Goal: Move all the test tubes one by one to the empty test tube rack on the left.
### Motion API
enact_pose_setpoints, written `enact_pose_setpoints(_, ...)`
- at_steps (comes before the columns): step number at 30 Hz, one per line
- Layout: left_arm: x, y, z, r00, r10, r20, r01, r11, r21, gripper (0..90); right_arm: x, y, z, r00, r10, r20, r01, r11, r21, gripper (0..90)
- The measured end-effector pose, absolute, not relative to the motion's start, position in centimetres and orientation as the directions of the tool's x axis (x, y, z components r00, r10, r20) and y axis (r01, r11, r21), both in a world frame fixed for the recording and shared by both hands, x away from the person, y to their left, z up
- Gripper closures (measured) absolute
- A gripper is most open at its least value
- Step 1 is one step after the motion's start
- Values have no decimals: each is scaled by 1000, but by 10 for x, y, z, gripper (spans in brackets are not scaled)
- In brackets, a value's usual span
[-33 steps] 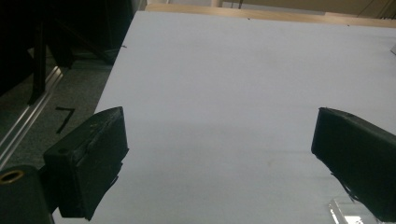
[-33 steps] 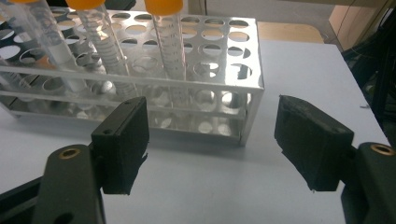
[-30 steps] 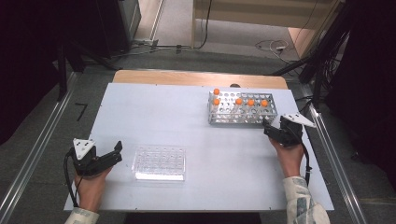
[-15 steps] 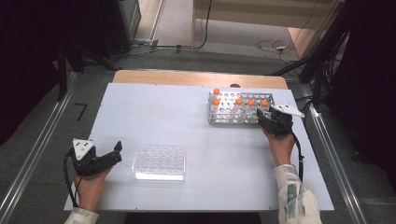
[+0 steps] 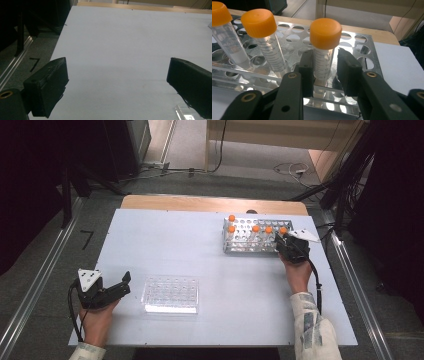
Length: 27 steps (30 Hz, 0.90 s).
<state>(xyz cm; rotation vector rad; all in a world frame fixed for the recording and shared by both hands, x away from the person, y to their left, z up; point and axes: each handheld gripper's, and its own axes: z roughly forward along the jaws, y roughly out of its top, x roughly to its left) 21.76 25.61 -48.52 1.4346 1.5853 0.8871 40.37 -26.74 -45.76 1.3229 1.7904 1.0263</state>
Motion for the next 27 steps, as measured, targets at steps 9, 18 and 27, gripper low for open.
enact_pose_setpoints(9, 218, 256, -485, -29, 994, -104, 431, 106, 896, 39, 399, -267, -446, -261, 963, -62, 396, 166, 903, 714)
enact_pose_setpoints(18, 218, 255, -485, -29, 995, -96, 435, 99, 895, 40, 388, -272, -420, -264, 964, -35, 344, 128, 930, 717)
enact_pose_setpoints(27, 217, 257, -482, -39, 994, -103, 425, 110, 899, 41, 370, -269, -403, -300, 954, -26, 326, 128, 937, 719)
